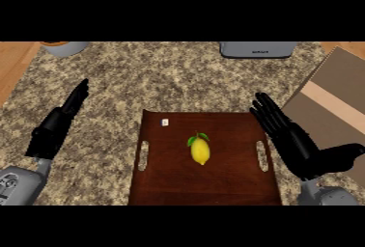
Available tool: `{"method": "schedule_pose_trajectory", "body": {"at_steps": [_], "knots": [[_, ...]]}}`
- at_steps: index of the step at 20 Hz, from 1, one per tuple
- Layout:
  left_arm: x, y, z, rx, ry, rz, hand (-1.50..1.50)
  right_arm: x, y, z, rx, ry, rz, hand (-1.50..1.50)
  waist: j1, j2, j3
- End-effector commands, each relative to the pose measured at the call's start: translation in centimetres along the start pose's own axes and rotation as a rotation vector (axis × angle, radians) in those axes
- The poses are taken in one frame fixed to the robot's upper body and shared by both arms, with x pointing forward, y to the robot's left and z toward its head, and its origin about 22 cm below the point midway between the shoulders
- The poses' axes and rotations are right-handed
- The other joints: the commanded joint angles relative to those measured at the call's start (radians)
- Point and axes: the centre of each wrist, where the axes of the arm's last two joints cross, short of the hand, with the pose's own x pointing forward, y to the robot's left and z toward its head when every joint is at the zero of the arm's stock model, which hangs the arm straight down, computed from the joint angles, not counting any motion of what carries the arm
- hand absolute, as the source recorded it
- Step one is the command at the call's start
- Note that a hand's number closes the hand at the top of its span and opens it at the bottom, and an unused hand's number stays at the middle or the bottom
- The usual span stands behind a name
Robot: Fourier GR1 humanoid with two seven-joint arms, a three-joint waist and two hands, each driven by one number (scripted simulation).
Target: Pick the lemon from the tray and place it in the cardboard box
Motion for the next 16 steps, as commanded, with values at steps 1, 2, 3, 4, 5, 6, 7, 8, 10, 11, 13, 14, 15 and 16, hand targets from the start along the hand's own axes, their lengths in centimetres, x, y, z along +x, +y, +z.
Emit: {"method": "schedule_pose_trajectory", "body": {"at_steps": [1, 2, 3, 4, 5, 6, 7, 8, 10, 11, 13, 14, 15, 16], "knots": [[-1.6, 0.0, 1.0, 0.067, 0.041, 0.039, 0.00, 1.8, 1.3, 0.2, -0.078, -0.072, 0.111, 1.50, -0.006, 0.019, -0.004], [-1.5, -0.5, 0.5, 0.128, 0.086, 0.068, 0.00, 0.7, 2.1, -0.2, -0.145, -0.116, 0.193, 1.50, -0.007, 0.018, -0.005], [-2.5, -0.4, 1.1, 0.181, 0.123, 0.097, 0.00, 2.2, 1.4, -0.4, -0.220, -0.146, 0.297, 1.50, -0.006, 0.013, -0.007], [-3.7, -1.2, 2.1, 0.217, 0.177, 0.119, 0.00, 2.3, 1.7, -0.5, -0.275, -0.195, 0.364, 1.50, -0.001, 0.009, -0.009], [-4.1, -0.4, 2.2, 0.265, 0.219, 0.155, 0.00, 3.4, 1.1, -0.4, -0.327, -0.227, 0.464, 1.50, -0.006, 0.003, -0.014], [-5.0, 0.1, 2.6, 0.318, 0.261, 0.178, 0.00, 4.1, 0.5, -0.3, -0.391, -0.278, 0.536, 1.50, -0.014, 0.001, -0.016], [-4.2, -0.7, 2.2, 0.227, 0.231, 0.154, 0.00, 4.0, -4.5, 1.1, -0.222, -0.043, 0.918, 1.50, -0.006, 0.004, -0.060], [-4.9, -0.6, 2.8, 0.271, 0.271, 0.190, 0.00, 2.7, -5.5, 2.2, -0.410, 0.005, 0.943, 1.50, -0.029, 0.005, -0.035], [-5.6, -2.0, 3.1, 0.324, 0.302, 0.249, 0.00, 0.0, -1.9, 2.8, -0.640, -0.065, 0.776, 1.50, -0.055, 0.009, -0.012], [-5.5, -2.0, 3.2, 0.318, 0.307, 0.257, 0.00, -0.7, -0.3, 2.8, -0.642, -0.116, 0.830, -1.50, -0.039, 0.008, -0.011], [-6.3, -2.8, 3.6, 0.326, 0.328, 0.264, 0.00, -1.4, 1.4, 3.5, -0.672, -0.168, 0.925, -1.50, -0.042, 0.010, -0.011], [-6.2, -3.0, 3.9, 0.327, 0.316, 0.256, 0.00, -1.5, 2.2, 3.7, -0.684, -0.183, 0.970, -1.50, -0.033, 0.007, -0.011], [-6.2, -2.6, 4.0, 0.324, 0.320, 0.275, 0.00, -1.3, 2.7, 4.3, -0.692, -0.164, 1.013, -1.50, -0.032, 0.008, -0.011], [-6.3, -3.3, 3.8, 0.320, 0.311, 0.256, 0.00, -2.7, 4.1, 5.5, -0.663, -0.127, 1.045, -1.50, -0.041, 0.011, -0.011]]}}
